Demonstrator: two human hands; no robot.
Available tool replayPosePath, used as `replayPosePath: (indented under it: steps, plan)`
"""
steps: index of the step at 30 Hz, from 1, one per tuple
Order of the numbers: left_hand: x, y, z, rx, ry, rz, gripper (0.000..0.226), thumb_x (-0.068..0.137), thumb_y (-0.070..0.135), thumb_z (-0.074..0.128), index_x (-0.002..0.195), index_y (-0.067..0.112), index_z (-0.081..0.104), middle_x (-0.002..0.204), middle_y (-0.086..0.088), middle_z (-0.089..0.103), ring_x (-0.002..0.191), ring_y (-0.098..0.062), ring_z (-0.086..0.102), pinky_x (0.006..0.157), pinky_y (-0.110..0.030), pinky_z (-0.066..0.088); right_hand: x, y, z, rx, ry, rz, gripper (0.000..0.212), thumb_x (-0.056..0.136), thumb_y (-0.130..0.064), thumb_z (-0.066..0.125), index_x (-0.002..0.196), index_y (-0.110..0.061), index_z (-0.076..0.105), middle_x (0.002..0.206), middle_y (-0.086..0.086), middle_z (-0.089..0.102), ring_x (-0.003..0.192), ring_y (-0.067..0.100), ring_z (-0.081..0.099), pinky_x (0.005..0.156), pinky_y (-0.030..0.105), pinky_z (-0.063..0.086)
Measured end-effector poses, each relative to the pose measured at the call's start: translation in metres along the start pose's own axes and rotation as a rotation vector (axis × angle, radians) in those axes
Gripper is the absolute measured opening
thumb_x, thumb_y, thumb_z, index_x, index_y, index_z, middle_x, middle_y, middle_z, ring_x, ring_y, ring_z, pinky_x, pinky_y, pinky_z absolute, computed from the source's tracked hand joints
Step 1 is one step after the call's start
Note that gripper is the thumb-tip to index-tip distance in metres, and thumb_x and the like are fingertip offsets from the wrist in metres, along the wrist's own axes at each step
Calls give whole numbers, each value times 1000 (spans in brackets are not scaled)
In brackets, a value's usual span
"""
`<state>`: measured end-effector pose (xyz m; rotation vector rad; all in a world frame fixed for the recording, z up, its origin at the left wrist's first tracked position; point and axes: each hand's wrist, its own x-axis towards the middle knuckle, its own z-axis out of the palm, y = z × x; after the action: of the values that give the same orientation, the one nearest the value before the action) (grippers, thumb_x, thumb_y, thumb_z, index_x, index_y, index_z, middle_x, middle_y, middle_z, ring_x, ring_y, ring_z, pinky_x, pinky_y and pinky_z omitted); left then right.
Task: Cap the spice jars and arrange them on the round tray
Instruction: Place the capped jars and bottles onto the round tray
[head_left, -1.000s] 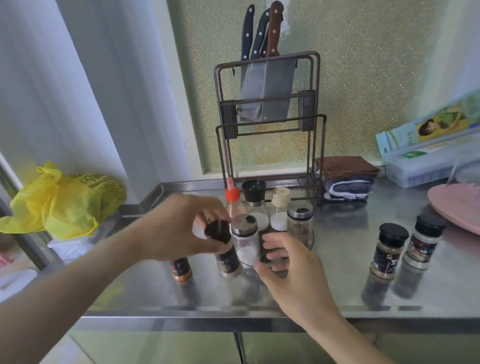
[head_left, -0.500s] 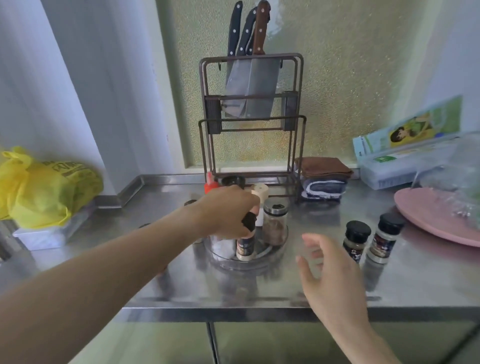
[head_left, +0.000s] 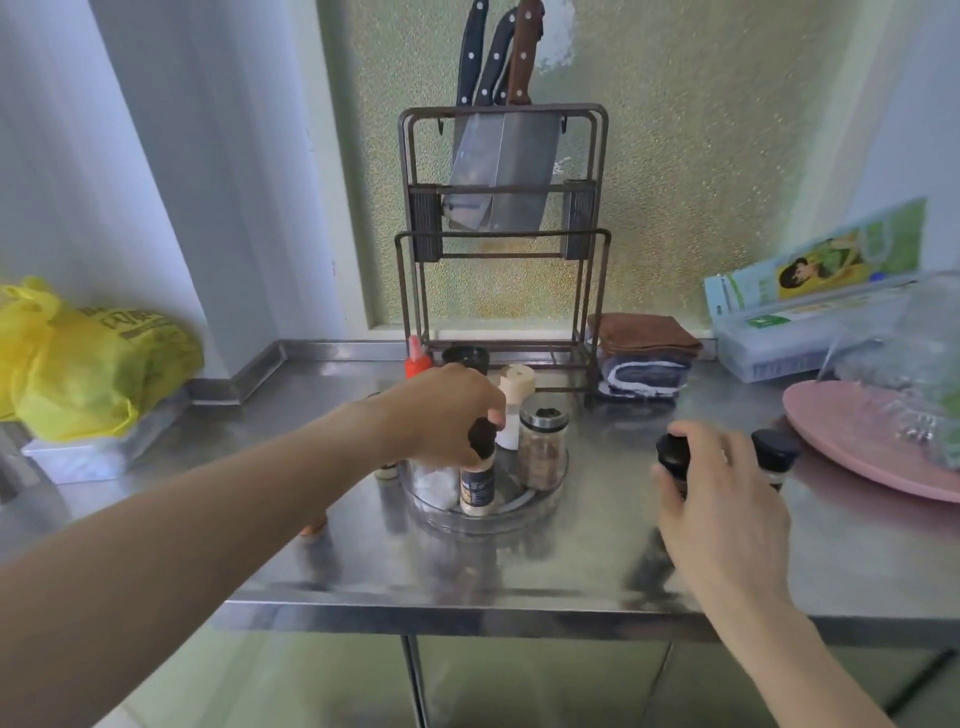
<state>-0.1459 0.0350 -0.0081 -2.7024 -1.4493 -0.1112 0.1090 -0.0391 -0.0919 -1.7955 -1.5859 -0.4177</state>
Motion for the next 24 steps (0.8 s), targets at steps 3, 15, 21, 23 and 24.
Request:
replayPosePath:
  steps: [3, 15, 21, 23, 24]
  plan:
    - [-2, -2, 2, -27, 20, -12, 47, 84, 33, 80, 128, 24, 68, 126, 3, 72, 115, -20, 64, 94, -30, 49, 5, -29, -7, 220, 16, -131, 36, 83, -24, 77, 114, -15, 61, 98, 4, 63, 66, 13, 53, 57, 11, 29]
    - [-12, -4, 7, -10, 82, -40, 58, 83, 39, 80, 134, 20, 60, 126, -1, 73, 118, -23, 66, 99, -37, 53, 0, -89, 33, 395, -182, -294, 29, 93, -23, 71, 118, -16, 59, 114, 1, 60, 78, 23, 70, 63, 33, 51]
    - [-28, -8, -2, -87, 134, -17, 59, 87, 32, 78, 140, 22, 56, 136, 3, 68, 119, -17, 65, 101, -34, 52, 1, -81, 18, 407, -205, -306, 35, 91, -26, 73, 123, -20, 62, 121, -6, 55, 73, 12, 66, 65, 30, 54]
    - [-45, -19, -13, -133, 217, -30, 54, 88, 35, 77, 138, 27, 58, 133, 8, 69, 115, -12, 66, 100, -33, 52, 10, -61, 6, 328, -144, -311, 38, 90, -26, 72, 126, -21, 61, 123, -7, 56, 67, 5, 62, 61, 19, 48]
    - [-55, -26, -19, -134, 272, -34, 48, 90, 39, 75, 135, 29, 61, 129, 11, 71, 113, -9, 66, 99, -32, 52, 17, -46, 0, 262, -89, -294, 37, 89, -24, 73, 124, -20, 62, 121, -5, 57, 67, 8, 63, 57, 19, 45]
